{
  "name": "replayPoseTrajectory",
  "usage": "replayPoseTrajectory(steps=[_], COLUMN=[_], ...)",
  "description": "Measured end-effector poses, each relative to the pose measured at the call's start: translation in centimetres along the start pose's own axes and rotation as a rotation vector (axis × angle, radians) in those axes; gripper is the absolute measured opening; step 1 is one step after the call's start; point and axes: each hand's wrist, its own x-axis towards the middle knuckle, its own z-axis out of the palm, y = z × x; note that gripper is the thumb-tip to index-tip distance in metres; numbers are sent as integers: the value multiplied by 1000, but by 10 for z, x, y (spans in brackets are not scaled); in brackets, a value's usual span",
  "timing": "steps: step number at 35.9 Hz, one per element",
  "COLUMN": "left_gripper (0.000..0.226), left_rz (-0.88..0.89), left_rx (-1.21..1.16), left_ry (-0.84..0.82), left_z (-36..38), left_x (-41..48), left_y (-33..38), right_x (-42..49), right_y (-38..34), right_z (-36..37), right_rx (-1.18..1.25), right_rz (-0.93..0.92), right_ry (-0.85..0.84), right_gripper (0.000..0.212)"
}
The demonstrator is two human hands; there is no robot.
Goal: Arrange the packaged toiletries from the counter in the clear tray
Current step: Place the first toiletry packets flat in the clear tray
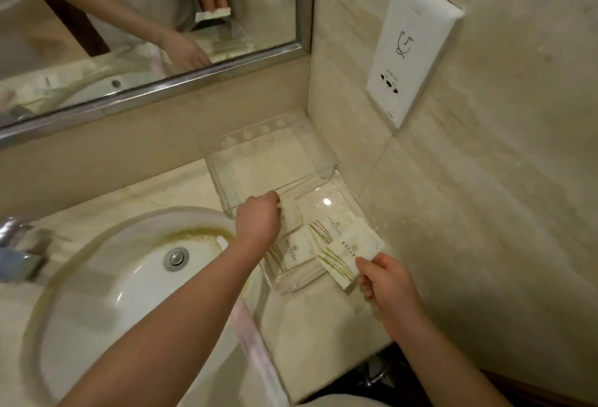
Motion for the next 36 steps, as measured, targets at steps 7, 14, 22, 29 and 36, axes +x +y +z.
replayPoseTrajectory(steps=[7,14,22,29,36], left_gripper=[24,29,82,79,79], left_rz=[92,96,214,216,221], left_rx=[290,150,181,226,249], left_ry=[-19,130,-296,-299,-321], left_z=[23,25,45,48,49], left_x=[4,-16,-70,-73,-75], left_y=[-7,0,-2,-1,-2], right_x=[33,79,112,108,122], right_y=[-21,-48,-56,-59,-52], right_z=[22,48,76,66,69], right_rx=[146,91,-184,-1159,-1349], right_rz=[68,35,32,-340,-906], right_ry=[48,45,35,124,-101], right_gripper=[9,17,14,43,30])
